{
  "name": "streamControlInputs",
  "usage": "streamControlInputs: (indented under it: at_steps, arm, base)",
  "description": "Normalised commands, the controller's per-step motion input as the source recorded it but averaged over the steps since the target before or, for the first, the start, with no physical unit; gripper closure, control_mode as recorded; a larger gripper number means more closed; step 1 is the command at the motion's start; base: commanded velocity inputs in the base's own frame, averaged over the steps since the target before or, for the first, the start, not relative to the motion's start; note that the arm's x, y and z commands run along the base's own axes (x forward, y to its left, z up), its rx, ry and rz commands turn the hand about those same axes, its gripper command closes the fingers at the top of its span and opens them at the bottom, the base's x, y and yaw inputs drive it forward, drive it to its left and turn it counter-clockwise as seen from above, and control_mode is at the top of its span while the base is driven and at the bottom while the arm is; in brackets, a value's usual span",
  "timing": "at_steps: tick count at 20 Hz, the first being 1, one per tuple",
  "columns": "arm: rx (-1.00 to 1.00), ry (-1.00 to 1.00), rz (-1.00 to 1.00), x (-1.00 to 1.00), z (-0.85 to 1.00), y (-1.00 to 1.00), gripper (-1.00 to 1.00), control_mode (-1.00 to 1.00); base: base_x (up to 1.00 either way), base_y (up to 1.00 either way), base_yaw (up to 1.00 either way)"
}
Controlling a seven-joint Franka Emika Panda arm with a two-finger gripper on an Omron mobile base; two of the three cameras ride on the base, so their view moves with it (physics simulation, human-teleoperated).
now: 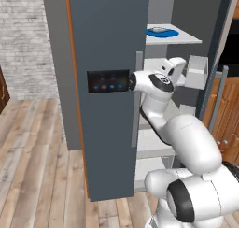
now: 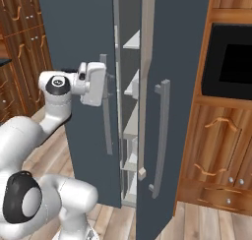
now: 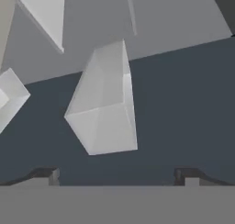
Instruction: Retrieve the fish from the fridge and place it on the saucepan with marinade on the stove.
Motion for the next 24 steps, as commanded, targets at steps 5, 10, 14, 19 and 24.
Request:
streamControlInputs:
  at_steps: [5, 10, 14, 19, 24]
  arm:
    - [0.02, 0.19, -0.12, 0.21, 0.12, -0.15, -1.00, -1.00]
    - [0.00, 0.16, -0.05, 0.32, 0.02, -0.10, -1.00, -1.00]
    - [0.00, 0.07, -0.02, 0.40, 0.00, -0.31, -1.00, -1.00]
    - [0.00, 0.03, -0.01, 0.29, -0.14, -0.46, -1.00, -1.00]
    - [0.00, 0.08, 0.00, 0.41, -0.17, -0.32, -1.00, -1.00]
  base:
    - [0.00, 0.00, 0.00]
    - [0.00, 0.00, 0.00]
    - [0.00, 0.00, 0.00]
    - [0.00, 0.00, 0.00]
    - [0.00, 0.00, 0.00]
